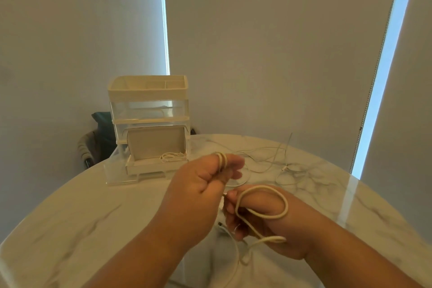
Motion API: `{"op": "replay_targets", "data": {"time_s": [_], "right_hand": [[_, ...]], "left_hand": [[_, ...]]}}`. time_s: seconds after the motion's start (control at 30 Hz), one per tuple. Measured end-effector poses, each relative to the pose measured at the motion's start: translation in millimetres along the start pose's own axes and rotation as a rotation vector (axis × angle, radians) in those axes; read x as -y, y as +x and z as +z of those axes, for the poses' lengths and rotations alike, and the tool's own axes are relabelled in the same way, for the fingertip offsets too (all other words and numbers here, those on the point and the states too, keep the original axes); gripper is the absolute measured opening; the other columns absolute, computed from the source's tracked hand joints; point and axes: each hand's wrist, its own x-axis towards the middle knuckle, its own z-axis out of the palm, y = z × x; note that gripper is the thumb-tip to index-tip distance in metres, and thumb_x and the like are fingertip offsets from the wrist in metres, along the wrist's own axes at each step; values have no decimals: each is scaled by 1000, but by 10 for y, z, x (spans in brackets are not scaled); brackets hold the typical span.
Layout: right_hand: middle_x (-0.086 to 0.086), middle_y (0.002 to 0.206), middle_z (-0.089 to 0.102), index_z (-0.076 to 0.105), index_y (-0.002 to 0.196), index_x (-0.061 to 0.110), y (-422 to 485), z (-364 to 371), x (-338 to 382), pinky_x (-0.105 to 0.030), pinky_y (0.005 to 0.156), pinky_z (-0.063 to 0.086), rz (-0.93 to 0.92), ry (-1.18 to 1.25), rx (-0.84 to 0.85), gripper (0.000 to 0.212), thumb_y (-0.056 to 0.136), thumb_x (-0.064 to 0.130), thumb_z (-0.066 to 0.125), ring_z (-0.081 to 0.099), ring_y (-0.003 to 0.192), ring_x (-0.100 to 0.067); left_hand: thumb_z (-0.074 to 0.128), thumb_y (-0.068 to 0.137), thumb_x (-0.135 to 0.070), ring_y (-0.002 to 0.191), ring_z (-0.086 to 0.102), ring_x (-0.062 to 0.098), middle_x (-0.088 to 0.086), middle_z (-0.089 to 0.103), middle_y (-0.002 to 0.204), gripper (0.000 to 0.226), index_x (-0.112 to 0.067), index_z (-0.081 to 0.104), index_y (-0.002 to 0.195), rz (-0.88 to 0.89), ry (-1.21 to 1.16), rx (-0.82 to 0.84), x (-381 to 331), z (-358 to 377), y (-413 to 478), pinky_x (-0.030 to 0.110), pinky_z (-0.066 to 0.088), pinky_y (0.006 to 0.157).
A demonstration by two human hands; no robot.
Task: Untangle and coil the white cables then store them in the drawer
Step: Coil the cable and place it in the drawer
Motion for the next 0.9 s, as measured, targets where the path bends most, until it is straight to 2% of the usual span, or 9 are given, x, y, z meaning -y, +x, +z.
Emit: {"op": "replay_targets", "data": {"time_s": [0.1, 0.23, 0.37, 0.47, 0.57, 0.67, 0.73, 0.8, 0.9], "right_hand": [[-12, 71, 61, 68, 71, 8, -17, 3, 47, -32, 58, 47, 87, 180, 13, 21, 79, 27, 67, 59, 64, -22], [-13, 74, 63, 74, 74, 8, -19, 6, 84, -33, 58, 46, 176, 215, 83, 27, 79, 33, 65, 61, 63, -24], [-11, 70, 63, 72, 73, 3, -29, -133, 155, -32, 59, 41, 224, 360, 134, 52, 86, 47, 46, 57, 61, -23], [-14, 72, 60, 68, 78, 1, -57, -215, 216, -33, 61, 37, 141, 441, 136, 51, 83, 42, 38, 53, 62, -25], [-15, 72, 61, 69, 85, -2, -48, -231, 197, -35, 61, 37, 66, 440, 95, 51, 80, 37, 36, 52, 62, -26], [-13, 76, 63, 75, 100, 0, -39, -259, 179, -35, 61, 39, -39, 365, 116, 48, 70, 30, 53, 54, 62, -23], [-15, 79, 64, 71, 117, 3, -57, -296, 178, -33, 57, 39, -91, 340, 141, 56, 67, 23, 58, 53, 55, -21], [-17, 78, 63, 67, 128, 9, -86, -309, 190, -30, 50, 39, -134, 298, 134, 61, 67, 19, 61, 49, 45, -18], [-18, 74, 59, 67, 129, 18, -106, -317, 203, -27, 45, 34, -190, 190, 50, 58, 71, 15, 62, 41, 39, -15]], "left_hand": [[49, 95, 1, 83, 68, 2, -13, 72, 92, 40, -29, 70, 111, 42, 123, 94, 6, 29, -16, 12, 52, 70], [43, 100, -10, 61, 64, 12, -3, 67, 76, 29, -30, 64, 103, 65, 150, 162, 16, 8, 2, 24, 53, 60], [44, 101, -23, 76, 58, 11, -6, 60, 77, 23, -27, 57, 82, 153, 305, 168, 62, -53, 33, 23, 45, 64], [47, 98, -21, 75, 53, 13, -6, 55, 76, 19, -25, 52, 79, 149, 344, 236, 103, -61, 34, 29, 45, 64], [46, 96, -27, 75, 53, 9, -8, 54, 78, 15, -28, 49, 80, 125, 493, 285, 186, -25, 54, 37, 48, 68], [43, 97, -40, 77, 54, 4, -12, 56, 81, 19, -31, 49, 82, 122, 595, 329, 251, -3, 90, 29, 47, 70], [45, 98, -42, 72, 49, 4, -12, 51, 76, 25, -29, 44, 76, 119, 649, 303, 250, -13, 79, 21, 38, 63], [47, 96, -43, 69, 47, 6, -10, 50, 72, 29, -27, 44, 73, 101, 645, 279, 215, -24, 61, 20, 34, 58], [46, 97, -45, 67, 49, 9, -7, 51, 70, 32, -25, 45, 72, 61, 634, 330, 192, -13, 52, 25, 42, 61]]}}
